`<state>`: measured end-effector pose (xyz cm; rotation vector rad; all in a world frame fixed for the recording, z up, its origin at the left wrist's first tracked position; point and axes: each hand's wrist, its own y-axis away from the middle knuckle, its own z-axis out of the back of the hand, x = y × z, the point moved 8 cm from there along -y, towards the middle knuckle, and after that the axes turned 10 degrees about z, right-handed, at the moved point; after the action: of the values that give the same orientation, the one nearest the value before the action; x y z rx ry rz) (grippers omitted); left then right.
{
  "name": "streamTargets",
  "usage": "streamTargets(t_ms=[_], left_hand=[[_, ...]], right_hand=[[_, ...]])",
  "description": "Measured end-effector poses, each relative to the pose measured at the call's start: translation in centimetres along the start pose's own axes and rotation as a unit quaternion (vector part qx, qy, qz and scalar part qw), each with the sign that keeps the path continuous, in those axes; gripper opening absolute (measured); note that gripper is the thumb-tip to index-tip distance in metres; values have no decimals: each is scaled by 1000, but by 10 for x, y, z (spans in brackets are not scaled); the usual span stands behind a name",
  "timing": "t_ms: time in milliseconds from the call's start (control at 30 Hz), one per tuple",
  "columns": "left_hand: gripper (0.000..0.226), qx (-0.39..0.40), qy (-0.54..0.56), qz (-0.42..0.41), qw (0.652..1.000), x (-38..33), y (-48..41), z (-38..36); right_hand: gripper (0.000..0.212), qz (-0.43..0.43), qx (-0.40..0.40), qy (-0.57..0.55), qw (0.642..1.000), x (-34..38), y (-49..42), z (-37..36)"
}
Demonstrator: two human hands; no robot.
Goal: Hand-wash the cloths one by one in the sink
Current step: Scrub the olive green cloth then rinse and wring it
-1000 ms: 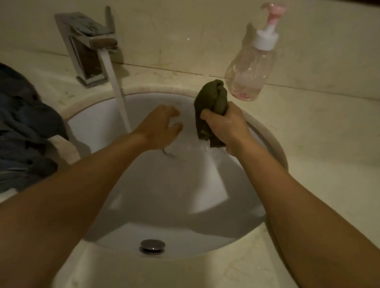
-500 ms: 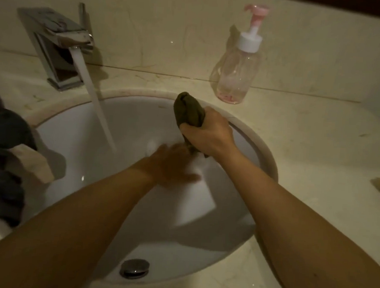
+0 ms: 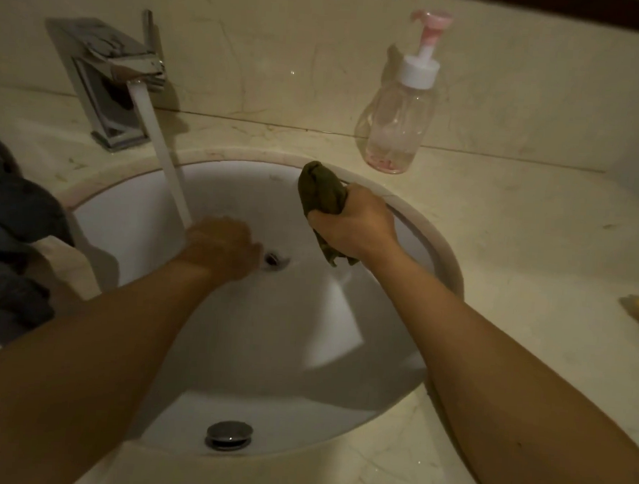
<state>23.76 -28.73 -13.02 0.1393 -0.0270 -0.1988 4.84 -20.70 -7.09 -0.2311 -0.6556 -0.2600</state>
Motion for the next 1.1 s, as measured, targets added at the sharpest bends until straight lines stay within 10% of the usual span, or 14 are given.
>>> streamTargets(t_ms=[300,467,700,933,1100], left_hand=[[87,99,-37,-333,937,-116,54,-46],[79,68,-14,-280,957,-72,25,-40],[41,46,19,-2,999,35,-17,-26],[59,2,6,-10,1000,-2,-10,-15],[77,27,-9,-287,957,-93,32,-34]], right_hand=[[35,3,-16,-3,1000,-5,-2,0],[32,0,-16,-7,1000,-5,-2,-1],[31,-5,11,8,1000,-4,-2,-5],[31,-21,9,16,1000,-6,0,1],[32,-19,2,23,1000,-7,-3,1]])
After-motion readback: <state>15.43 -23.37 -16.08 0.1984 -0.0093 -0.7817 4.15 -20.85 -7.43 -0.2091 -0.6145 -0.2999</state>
